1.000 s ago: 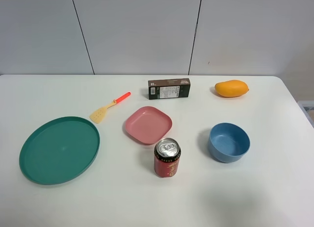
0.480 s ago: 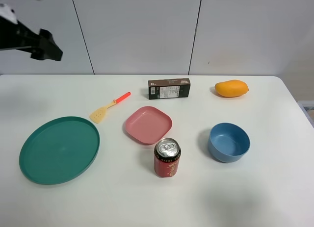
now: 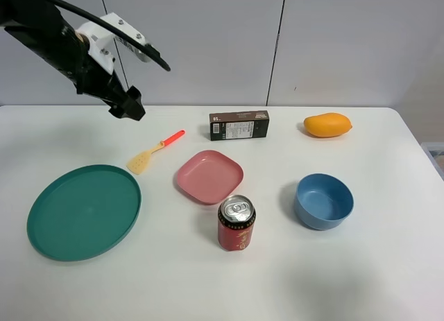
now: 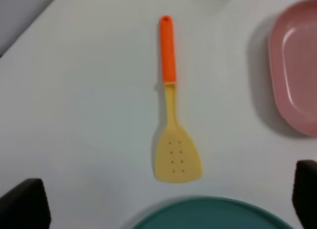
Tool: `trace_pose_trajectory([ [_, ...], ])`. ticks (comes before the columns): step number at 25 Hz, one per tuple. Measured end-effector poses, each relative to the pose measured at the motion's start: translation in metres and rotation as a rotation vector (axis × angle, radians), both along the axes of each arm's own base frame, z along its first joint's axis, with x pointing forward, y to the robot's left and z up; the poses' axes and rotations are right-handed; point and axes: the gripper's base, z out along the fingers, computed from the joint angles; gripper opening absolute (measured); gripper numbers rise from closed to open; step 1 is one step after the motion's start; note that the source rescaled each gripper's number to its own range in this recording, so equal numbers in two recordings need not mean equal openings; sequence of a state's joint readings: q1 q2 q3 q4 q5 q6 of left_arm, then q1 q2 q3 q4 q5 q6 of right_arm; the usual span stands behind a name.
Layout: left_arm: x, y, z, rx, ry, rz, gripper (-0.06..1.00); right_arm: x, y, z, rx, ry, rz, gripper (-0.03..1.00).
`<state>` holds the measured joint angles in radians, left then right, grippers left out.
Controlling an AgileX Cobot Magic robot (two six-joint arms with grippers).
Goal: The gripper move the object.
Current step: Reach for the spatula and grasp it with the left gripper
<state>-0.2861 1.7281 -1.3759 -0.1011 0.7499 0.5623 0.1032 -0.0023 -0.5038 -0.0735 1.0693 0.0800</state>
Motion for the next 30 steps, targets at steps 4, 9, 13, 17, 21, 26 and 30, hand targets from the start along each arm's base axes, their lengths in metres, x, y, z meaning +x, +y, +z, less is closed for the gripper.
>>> trace_pose_trajectory([
  [4,0.008,-0.003,-0.013,0.022,-0.007,-0.038,1.0,0.0,0.0,0.0,0.0,0.0,0.0,1.0],
  [9,0.019,-0.006,-0.033,0.031,-0.002,-0.044,1.0,0.0,0.0,0.0,0.0,0.0,0.0,1.0],
  [13,0.029,-0.011,-0.056,0.009,0.015,-0.03,1.0,0.0,0.0,0.0,0.0,0.0,0.0,1.0],
  [17,0.038,-0.009,-0.082,-0.027,0.056,0.008,1.0,0.0,0.0,0.0,0.0,0.0,0.0,1.0],
  [21,0.046,-0.006,-0.105,-0.025,0.08,0.027,1.0,0.0,0.0,0.0,0.0,0.0,0.0,1.0],
  [26,0.052,-0.008,-0.125,-0.057,0.087,0.064,1.0,0.0,0.0,0.0,0.0,0.0,0.0,1.0],
  [30,0.056,-0.01,-0.141,-0.08,0.091,0.09,1.0,0.0,0.0,0.0,0.0,0.0,0.0,1.0],
])
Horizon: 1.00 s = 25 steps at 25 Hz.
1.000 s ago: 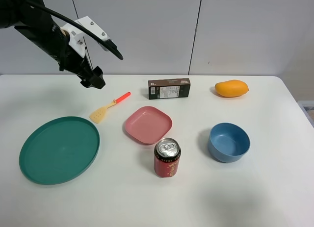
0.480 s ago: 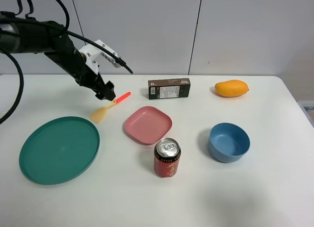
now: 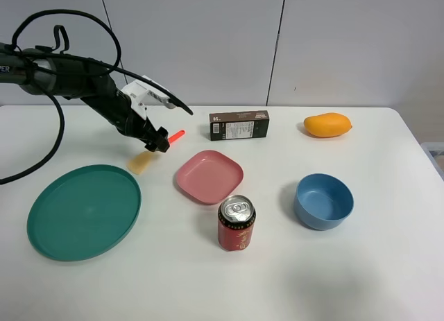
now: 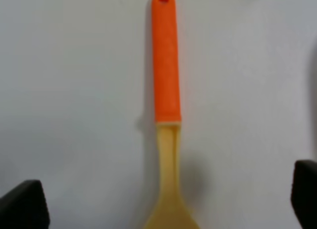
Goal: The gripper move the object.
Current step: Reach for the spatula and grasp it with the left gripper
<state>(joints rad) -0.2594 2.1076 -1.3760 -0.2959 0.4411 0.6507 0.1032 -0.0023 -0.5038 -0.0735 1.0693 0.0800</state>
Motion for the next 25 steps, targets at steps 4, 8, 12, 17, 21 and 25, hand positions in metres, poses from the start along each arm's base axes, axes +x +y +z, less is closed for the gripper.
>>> trace_pose_trajectory([
  [4,0.002,0.0,-0.017,0.003,0.022,0.005,1.0,0.0,0.0,0.0,0.0,0.0,0.0,1.0],
  [8,0.002,0.0,-0.028,0.017,0.03,-0.013,1.0,0.0,0.0,0.0,0.0,0.0,0.0,1.0],
  [12,0.003,0.0,-0.031,0.028,0.022,-0.03,1.0,0.0,0.0,0.0,0.0,0.0,0.0,1.0],
  [17,0.003,0.001,-0.041,0.036,0.037,-0.034,1.0,0.0,0.0,0.0,0.0,0.0,0.0,1.0],
  [21,0.004,0.0,-0.043,0.03,0.044,-0.028,0.95,0.0,0.0,0.0,0.0,0.0,0.0,1.0],
  [25,0.003,0.0,-0.043,0.027,0.049,-0.027,0.57,0.0,0.0,0.0,0.0,0.0,0.0,1.0],
])
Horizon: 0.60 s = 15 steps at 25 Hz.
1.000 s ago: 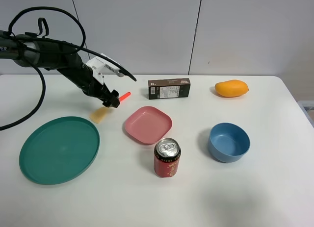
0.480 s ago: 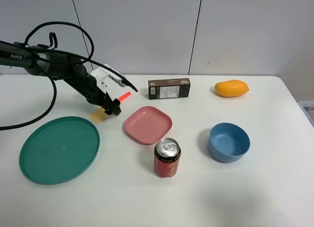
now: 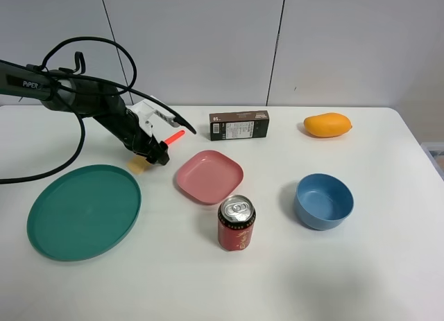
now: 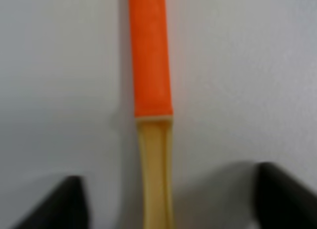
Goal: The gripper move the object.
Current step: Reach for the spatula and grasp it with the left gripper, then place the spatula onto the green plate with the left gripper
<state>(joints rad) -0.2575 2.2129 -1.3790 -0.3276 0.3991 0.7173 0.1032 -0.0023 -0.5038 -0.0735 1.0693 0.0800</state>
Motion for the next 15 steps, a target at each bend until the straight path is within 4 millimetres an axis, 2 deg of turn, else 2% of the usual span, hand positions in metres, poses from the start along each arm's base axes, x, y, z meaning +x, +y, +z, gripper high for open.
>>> trace_pose_trajectory([
  [2,-0.001,0.0,0.0,0.0,0.008,-0.002,0.21,0.0,0.0,0.0,0.0,0.0,0.0,1.0],
  [4,-0.001,0.0,0.0,0.003,0.008,-0.006,0.01,0.0,0.0,0.0,0.0,0.0,0.0,1.0],
  [9,-0.001,0.0,0.014,-0.001,-0.016,-0.011,0.0,0.0,0.0,0.0,0.0,0.0,0.0,1.0],
  [12,-0.001,0.0,0.045,-0.018,-0.083,-0.012,0.0,0.0,0.0,0.0,0.0,0.0,0.0,1.0],
  [15,-0.003,0.001,0.085,-0.045,-0.175,-0.002,0.0,0.0,0.0,0.0,0.0,0.0,0.0,1.0],
])
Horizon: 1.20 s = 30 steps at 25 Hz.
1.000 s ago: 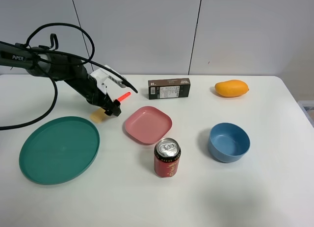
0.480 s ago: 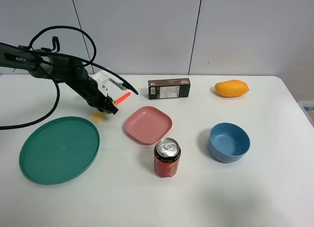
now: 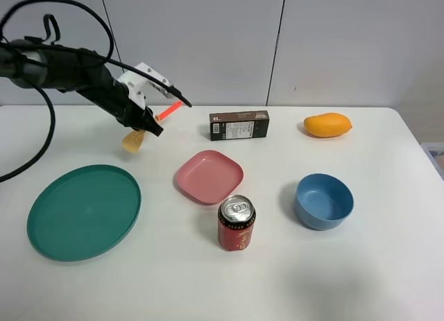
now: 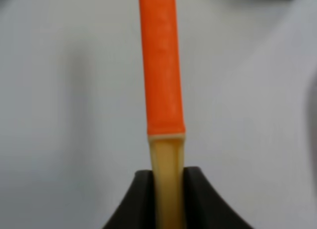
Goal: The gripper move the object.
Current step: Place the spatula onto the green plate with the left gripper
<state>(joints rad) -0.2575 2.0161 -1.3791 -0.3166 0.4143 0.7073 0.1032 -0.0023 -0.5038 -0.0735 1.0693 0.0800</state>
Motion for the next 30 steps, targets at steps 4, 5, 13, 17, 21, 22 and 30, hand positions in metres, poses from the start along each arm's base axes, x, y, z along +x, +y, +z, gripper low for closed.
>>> trace_pose_trajectory([
  [4,-0.012,-0.005,0.041,-0.053,-0.042,0.019,0.0,0.0,0.0,0.0,0.0,0.0,0.0,1.0],
  [5,-0.017,-0.006,0.049,-0.066,-0.033,0.021,0.0,0.0,0.0,0.0,0.0,0.0,0.0,1.0],
  [13,-0.053,-0.019,0.079,-0.039,0.109,0.0,0.0,0.0,0.0,0.0,0.0,0.0,0.0,1.0],
  [17,-0.078,-0.022,0.081,-0.041,0.133,0.036,0.0,0.0,0.0,0.0,0.0,0.0,0.0,1.0],
  [21,-0.117,-0.012,0.068,-0.069,0.057,0.056,0.0,0.0,0.0,0.0,0.0,0.0,0.0,1.0],
  [22,-0.125,-0.008,0.065,-0.074,0.038,0.06,0.0,0.0,0.0,0.0,0.0,0.0,0.0,1.0],
  [30,-0.181,0.043,0.03,-0.065,0.013,0.176,0.0,0.0,0.0,0.0,0.0,0.0,0.0,1.0],
])
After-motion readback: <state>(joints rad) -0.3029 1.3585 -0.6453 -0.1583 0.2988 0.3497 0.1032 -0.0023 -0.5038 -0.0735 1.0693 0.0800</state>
